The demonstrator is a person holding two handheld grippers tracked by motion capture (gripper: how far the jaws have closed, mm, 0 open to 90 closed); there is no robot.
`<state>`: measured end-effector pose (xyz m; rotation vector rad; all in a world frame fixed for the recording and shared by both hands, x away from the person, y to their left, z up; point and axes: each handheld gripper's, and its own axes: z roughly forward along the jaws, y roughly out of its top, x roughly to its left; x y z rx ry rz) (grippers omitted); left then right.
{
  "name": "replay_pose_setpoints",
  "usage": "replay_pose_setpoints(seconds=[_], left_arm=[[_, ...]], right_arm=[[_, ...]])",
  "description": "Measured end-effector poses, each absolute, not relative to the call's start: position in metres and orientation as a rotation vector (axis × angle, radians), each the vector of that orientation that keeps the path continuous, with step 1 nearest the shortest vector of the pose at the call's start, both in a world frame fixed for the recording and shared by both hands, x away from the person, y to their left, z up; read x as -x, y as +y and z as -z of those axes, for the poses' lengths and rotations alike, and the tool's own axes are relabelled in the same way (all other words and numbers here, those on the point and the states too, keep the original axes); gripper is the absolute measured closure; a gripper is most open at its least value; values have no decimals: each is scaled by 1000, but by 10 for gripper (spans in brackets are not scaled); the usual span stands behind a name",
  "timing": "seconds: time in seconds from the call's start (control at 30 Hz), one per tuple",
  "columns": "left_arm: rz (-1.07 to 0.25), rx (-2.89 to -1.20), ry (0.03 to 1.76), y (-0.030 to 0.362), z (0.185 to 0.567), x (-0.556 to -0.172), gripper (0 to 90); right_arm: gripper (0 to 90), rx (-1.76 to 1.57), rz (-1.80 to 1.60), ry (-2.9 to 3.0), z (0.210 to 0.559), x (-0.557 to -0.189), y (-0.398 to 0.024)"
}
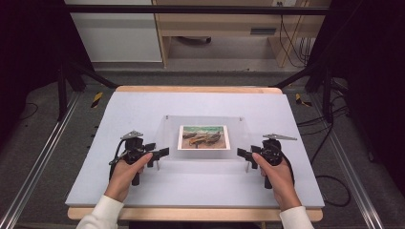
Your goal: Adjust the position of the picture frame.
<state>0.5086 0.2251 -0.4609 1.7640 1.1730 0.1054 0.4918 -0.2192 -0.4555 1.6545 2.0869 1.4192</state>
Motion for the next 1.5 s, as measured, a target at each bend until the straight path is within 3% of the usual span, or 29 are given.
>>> replay_pose_setpoints(seconds=[0.17, 0.33, 0.47, 0.83, 1.07, 1.5], left_arm=[[-90, -1753, 1183, 225, 462, -509, 185], [10, -1721, 1173, 222, 467, -509, 180], [-12, -1720, 1173, 222, 468, -509, 181], [1, -1718, 1163, 225, 468, -510, 198], [-2, -1717, 1160, 225, 468, -510, 197], [3, -1724, 1148, 226, 468, -511, 205]], right_arm=[[251, -1668, -1426, 2099, 456, -492, -219], [244, -1685, -1427, 2095, 456, -492, -219], [241, -1702, -1470, 2119, 459, -493, -219], [333, -1647, -1400, 2063, 454, -492, -220], [262, -1685, -1442, 2089, 457, -492, -221], [263, -1714, -1494, 2110, 461, -494, -220]])
